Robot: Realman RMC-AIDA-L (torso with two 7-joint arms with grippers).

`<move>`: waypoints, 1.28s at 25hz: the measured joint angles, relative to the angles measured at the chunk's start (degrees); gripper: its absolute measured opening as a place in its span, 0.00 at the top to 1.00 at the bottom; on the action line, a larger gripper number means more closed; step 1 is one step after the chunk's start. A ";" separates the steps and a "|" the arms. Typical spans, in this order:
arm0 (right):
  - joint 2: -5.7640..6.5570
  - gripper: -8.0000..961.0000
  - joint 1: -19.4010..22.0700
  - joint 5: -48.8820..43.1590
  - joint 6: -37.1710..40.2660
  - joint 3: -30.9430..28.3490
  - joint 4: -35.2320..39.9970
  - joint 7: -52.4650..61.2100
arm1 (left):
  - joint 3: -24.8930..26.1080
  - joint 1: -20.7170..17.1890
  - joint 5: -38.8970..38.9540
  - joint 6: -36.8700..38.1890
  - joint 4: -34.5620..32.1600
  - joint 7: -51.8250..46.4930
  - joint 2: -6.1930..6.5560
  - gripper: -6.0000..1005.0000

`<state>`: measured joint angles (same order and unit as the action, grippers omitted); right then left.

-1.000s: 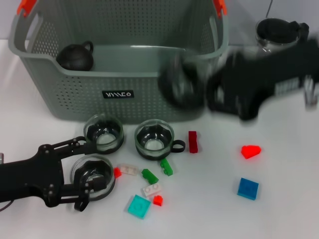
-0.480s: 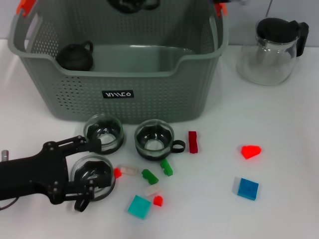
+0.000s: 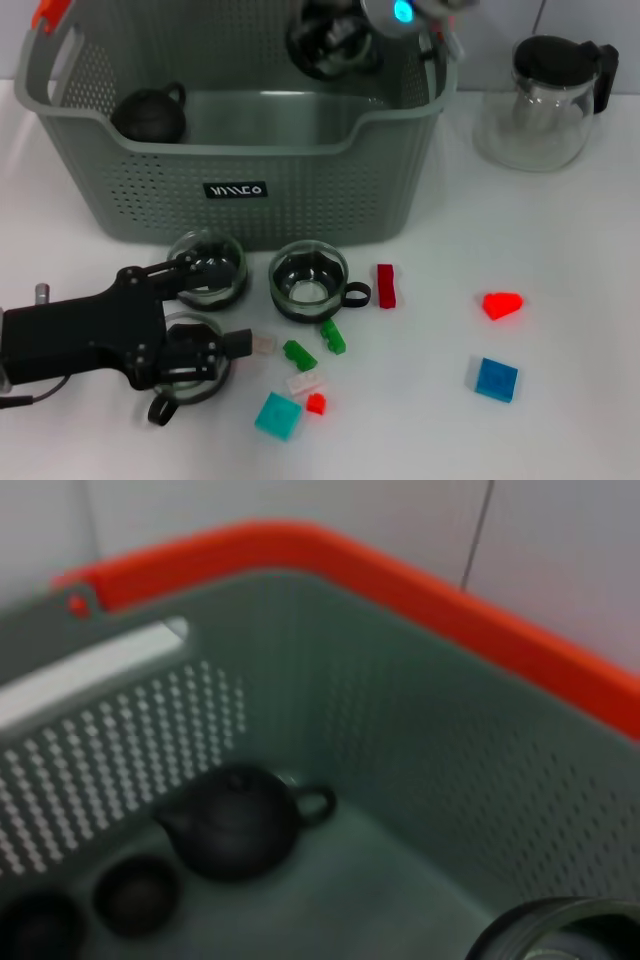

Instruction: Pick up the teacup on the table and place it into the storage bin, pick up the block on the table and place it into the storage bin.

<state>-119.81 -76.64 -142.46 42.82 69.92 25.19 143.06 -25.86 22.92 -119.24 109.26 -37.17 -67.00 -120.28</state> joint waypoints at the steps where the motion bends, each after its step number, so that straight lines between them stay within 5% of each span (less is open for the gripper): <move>1: -0.16 0.93 -0.21 -0.24 -1.31 0.22 -1.37 -0.16 | 0.02 -0.11 0.16 -0.07 0.18 0.04 0.11 0.16; 27: -0.51 0.93 1.78 0.10 -1.81 0.62 -2.17 -2.72 | -0.51 0.38 0.00 -1.05 0.26 0.21 -0.30 0.16; 29: -0.49 0.74 2.26 0.44 -1.88 0.28 -1.21 -2.77 | -0.44 0.38 0.00 -1.03 0.26 0.21 -0.31 0.16; 32: -0.44 0.62 5.39 3.94 -1.46 -0.16 4.19 -4.71 | -0.41 0.37 -0.01 -1.03 0.25 0.22 -0.30 0.16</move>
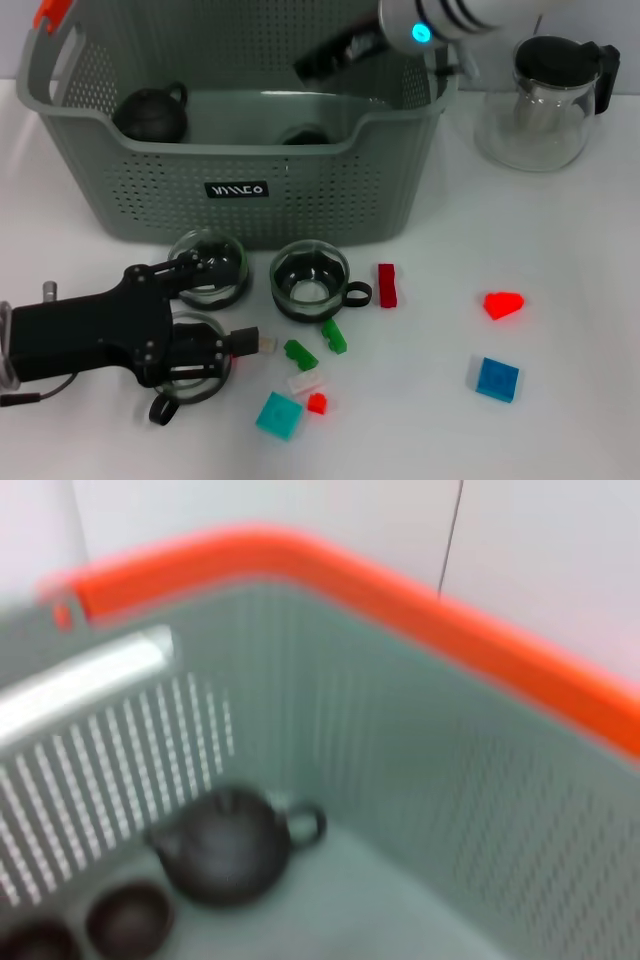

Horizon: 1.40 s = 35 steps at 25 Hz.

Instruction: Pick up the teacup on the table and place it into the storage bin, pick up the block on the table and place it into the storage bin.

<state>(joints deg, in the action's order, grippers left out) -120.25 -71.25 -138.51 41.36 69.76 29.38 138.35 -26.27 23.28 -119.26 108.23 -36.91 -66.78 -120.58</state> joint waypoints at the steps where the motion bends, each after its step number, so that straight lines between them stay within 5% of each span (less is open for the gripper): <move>1: 0.01 0.58 1.84 2.49 0.76 -0.03 3.14 -1.43 | -0.02 0.00 0.00 0.02 0.00 0.02 0.00 0.16; 7: 1.51 0.44 17.06 26.68 15.40 -3.85 21.33 -18.03 | 0.00 0.05 0.17 0.02 0.00 0.02 0.07 0.16; 12: 4.04 0.36 29.18 44.00 41.67 -12.18 22.89 -39.75 | -0.08 0.55 0.02 0.00 0.00 0.01 0.10 0.16; 17: 4.86 0.33 40.57 44.18 58.35 -16.36 26.59 -49.92 | -0.11 0.66 -0.17 0.02 -0.22 -0.05 0.13 0.16; 22: 4.37 0.33 48.36 32.70 62.99 -16.92 35.42 -48.85 | -0.10 0.70 -0.20 0.23 -0.15 -0.35 0.17 0.16; 26: 1.73 0.33 48.81 22.91 62.75 -16.77 41.44 -44.51 | -0.11 0.70 -0.19 0.53 -0.22 -0.42 0.14 0.16; 29: 0.12 0.35 44.77 15.20 63.36 -13.73 44.64 -39.70 | -0.11 0.73 -0.19 0.58 -0.27 -0.47 0.24 0.16; 35: 0.01 0.37 33.53 7.44 62.30 -0.29 44.50 -30.25 | 0.22 -0.52 -0.23 0.42 -0.31 -0.54 0.46 0.16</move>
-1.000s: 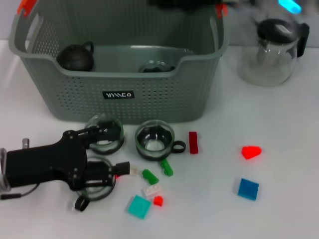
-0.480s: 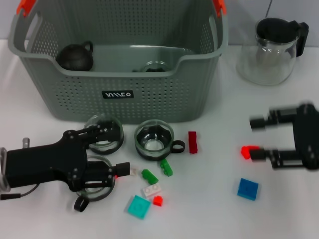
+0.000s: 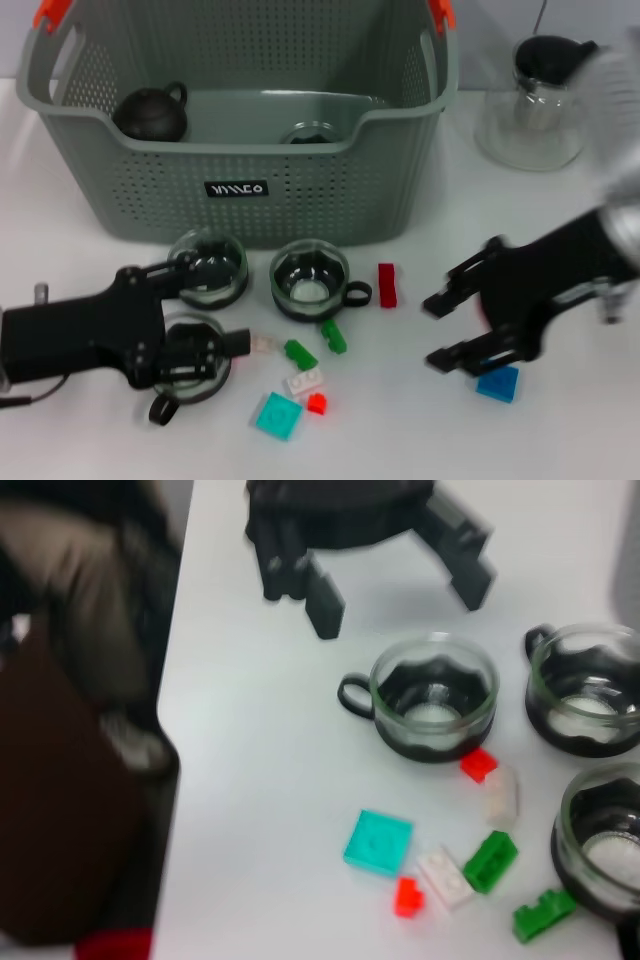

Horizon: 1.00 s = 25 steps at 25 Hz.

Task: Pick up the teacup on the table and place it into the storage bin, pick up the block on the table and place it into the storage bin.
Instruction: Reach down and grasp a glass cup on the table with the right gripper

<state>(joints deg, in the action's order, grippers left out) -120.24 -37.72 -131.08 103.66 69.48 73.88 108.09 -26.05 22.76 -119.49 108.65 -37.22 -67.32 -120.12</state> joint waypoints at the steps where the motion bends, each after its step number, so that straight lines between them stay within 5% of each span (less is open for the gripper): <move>1: -0.03 0.37 -2.07 -1.73 -1.47 3.09 -0.29 1.61 | 0.03 -0.27 -0.02 -0.03 -0.05 0.00 0.00 0.16; 8: -0.21 0.39 -7.14 -7.68 -14.64 21.97 -0.48 6.86 | 0.33 -2.49 -0.08 -0.11 -0.92 0.00 -0.11 0.16; 25: -0.68 0.39 -8.27 -7.49 -36.38 36.80 -8.37 7.03 | 0.56 -2.73 -0.14 -0.30 -1.01 0.00 -0.20 0.16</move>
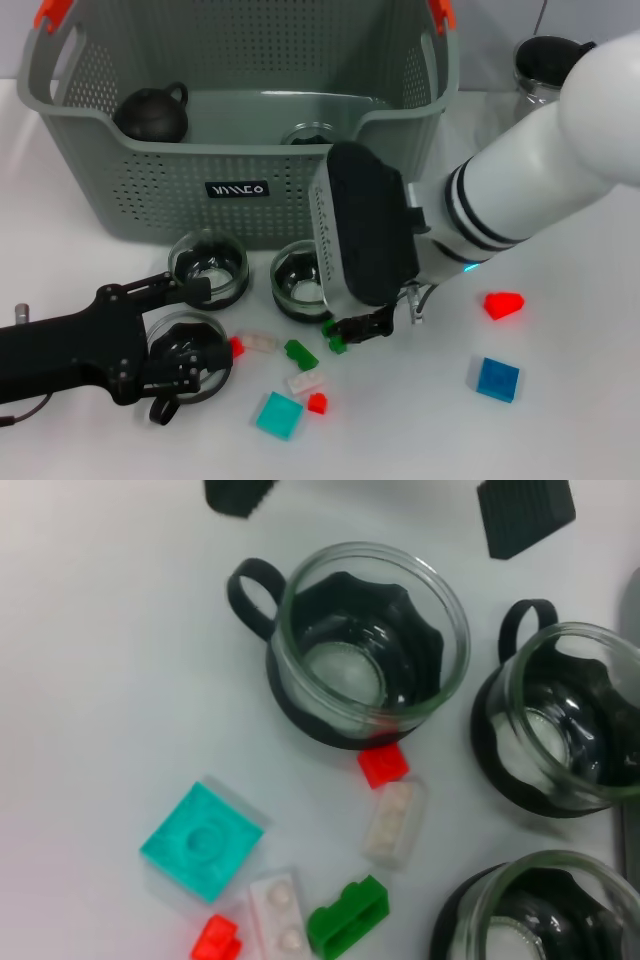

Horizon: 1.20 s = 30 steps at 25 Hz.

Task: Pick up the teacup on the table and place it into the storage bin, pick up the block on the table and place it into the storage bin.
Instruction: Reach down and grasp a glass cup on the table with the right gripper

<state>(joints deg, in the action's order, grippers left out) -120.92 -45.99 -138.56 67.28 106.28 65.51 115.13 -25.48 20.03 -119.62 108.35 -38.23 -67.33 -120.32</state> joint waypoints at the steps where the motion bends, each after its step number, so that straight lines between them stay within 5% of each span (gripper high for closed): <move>1: 0.00 0.39 -0.05 0.00 -1.07 0.67 -0.59 0.18 | 0.00 0.00 0.00 -0.02 0.00 0.00 0.00 0.16; 12: -0.02 0.39 -2.50 1.92 -2.48 2.12 -5.54 0.52 | -0.01 0.15 0.01 -0.07 0.08 0.09 0.00 0.16; 22: 0.49 0.39 -4.01 2.48 7.74 -0.41 -4.81 3.64 | -0.01 0.56 0.01 -0.07 0.24 0.09 0.00 0.16; 30: 0.30 0.39 -4.66 2.33 4.67 -0.78 -8.36 3.78 | -0.05 0.88 0.06 -0.07 0.40 0.09 -0.07 0.16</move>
<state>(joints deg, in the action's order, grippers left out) -120.62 -50.64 -136.23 71.96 105.50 57.15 118.90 -25.53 20.92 -119.56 108.28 -37.83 -67.23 -120.39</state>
